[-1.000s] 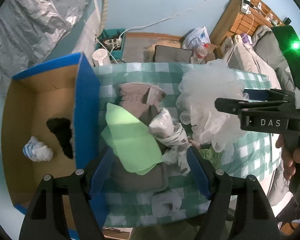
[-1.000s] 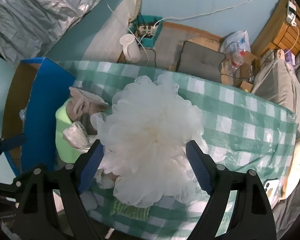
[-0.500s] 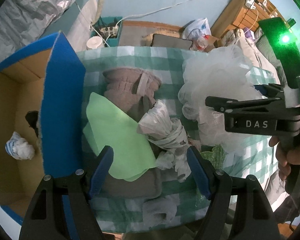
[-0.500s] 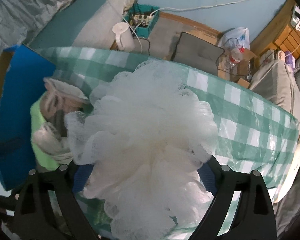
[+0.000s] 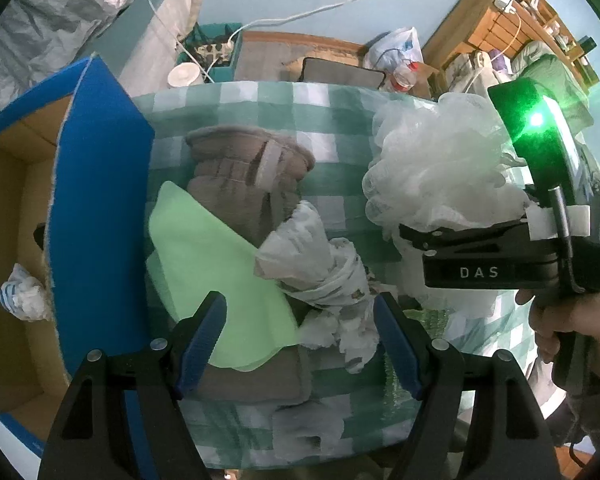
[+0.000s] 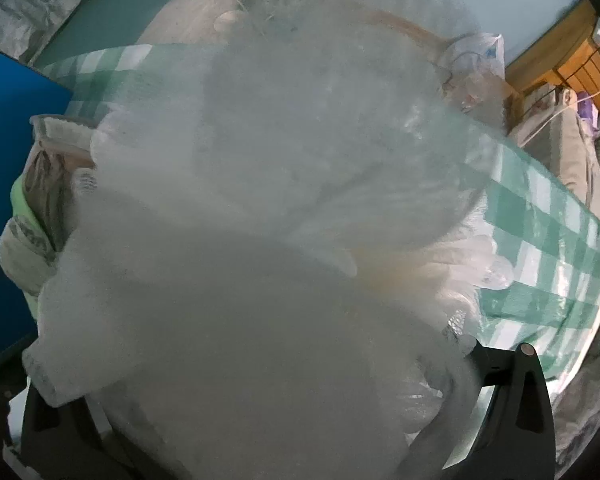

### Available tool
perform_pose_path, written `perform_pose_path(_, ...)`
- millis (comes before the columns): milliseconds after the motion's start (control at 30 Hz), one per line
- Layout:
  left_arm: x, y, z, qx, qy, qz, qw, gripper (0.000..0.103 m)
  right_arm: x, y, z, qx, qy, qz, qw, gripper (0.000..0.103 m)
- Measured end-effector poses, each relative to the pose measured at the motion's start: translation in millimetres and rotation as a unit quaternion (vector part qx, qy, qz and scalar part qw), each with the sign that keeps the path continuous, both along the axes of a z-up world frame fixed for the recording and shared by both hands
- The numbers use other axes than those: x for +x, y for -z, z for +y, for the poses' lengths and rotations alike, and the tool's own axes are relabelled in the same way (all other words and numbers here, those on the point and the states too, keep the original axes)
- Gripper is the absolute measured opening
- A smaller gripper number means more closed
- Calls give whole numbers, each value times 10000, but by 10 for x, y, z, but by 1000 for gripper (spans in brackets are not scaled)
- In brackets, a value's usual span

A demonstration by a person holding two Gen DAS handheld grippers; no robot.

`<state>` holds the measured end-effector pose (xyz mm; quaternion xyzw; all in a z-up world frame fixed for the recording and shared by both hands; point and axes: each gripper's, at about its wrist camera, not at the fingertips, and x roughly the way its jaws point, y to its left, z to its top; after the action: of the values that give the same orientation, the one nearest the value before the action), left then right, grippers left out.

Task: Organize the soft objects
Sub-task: 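Grasp the white mesh bath puff with the right tool while the left tool grasps the white plastic bag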

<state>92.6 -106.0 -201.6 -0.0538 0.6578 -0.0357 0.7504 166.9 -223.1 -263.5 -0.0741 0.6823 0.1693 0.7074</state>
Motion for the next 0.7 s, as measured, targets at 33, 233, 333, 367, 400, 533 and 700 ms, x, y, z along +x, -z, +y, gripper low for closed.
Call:
perform_pose_path(33,4,9,-19,-10,6,18,10000,78,-3,-4,-20,50,5,-1,10000,94)
perform_pose_path(233,46,132,-122,-134,-51,200,9997,78,-78,-135,-228,424,67,-175,9989,70)
perform_pose_path(333,75,194,-173,-168,-102,293,9994,78,-125,-195,-347,577,167,-301,9977,62)
perform_pose_path(367,86,216,-190,-167,-116,324,9993,78,-147,-217,-396,622,207,-351,9972,61)
perform_pose_path(400,95,237,-205,-170,-131,347,9992,78,-168,-236,-431,659,236,-379,9968,60)
perform_pose_path(533,147,307,-268,-128,-218,447,9987,78,-296,-325,-551,686,281,-521,9959,58)
perform_pose_path(700,198,321,-346,-17,-266,444,9987,61,-403,-411,-676,741,385,-579,9948,58)
